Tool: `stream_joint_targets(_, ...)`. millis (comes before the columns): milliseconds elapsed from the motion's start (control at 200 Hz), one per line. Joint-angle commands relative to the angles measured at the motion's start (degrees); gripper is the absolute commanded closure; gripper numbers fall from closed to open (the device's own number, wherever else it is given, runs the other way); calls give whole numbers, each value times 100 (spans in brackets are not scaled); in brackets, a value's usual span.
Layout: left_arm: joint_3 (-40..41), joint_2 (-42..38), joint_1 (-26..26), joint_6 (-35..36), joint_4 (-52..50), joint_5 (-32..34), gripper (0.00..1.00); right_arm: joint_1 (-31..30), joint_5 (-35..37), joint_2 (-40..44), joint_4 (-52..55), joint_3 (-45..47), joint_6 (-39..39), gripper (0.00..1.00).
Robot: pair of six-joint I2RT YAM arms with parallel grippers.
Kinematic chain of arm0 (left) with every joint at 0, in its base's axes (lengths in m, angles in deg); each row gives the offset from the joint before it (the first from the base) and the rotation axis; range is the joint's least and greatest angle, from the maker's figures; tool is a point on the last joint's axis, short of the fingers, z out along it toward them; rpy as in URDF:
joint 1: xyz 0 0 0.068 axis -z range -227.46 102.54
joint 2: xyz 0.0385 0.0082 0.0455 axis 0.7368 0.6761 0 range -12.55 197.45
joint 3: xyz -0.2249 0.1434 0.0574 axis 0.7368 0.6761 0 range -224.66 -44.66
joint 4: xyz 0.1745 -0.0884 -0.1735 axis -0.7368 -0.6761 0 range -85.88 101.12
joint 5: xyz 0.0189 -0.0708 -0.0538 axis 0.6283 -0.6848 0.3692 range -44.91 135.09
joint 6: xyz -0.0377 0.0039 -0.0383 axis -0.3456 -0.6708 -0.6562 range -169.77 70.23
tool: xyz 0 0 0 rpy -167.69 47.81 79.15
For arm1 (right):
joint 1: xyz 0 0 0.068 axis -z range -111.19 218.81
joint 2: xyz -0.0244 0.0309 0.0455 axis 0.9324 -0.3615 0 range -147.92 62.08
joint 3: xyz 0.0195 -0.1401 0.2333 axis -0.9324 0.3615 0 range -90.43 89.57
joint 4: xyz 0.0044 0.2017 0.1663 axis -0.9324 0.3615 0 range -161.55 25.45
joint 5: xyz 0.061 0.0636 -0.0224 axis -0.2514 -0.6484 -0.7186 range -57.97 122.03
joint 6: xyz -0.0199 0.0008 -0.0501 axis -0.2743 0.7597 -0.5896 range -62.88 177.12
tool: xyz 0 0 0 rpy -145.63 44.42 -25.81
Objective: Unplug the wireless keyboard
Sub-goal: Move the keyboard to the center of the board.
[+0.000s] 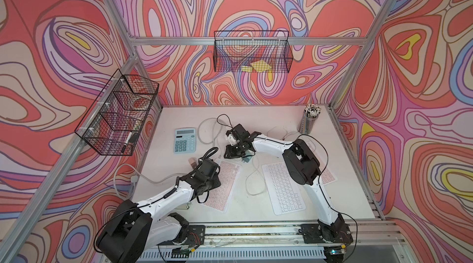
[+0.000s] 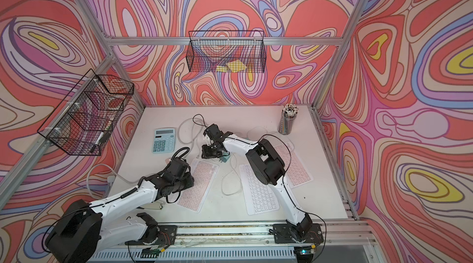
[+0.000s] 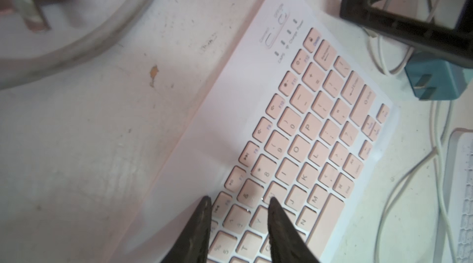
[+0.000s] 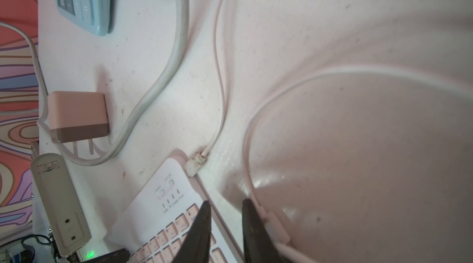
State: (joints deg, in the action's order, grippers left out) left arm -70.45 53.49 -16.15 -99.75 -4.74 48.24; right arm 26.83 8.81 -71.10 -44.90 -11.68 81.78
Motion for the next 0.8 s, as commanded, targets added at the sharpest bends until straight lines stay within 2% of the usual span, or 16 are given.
stream_joint_targets(0,-81,-97,8,-23,-703,374,60,5,300,233,83,280,-148,73)
stream_joint_targets(240,-731,-19,-10,550,-1410,800,57,-8,286,839,-37,612,-223,67)
stream_joint_targets(361,-982,0,-6,673,-1481,749,57,-10,214,950,-64,659,-191,68)
stream_joint_targets(481,-1117,-20,-15,661,-1359,426,58,-12,225,892,-38,585,-1,70)
stream_joint_targets(621,-941,-157,3,629,-1024,131,59,-12,-18,665,-114,367,302,72)
stream_joint_targets(791,-781,-204,-2,623,-956,82,59,-25,-269,500,-634,306,889,72)
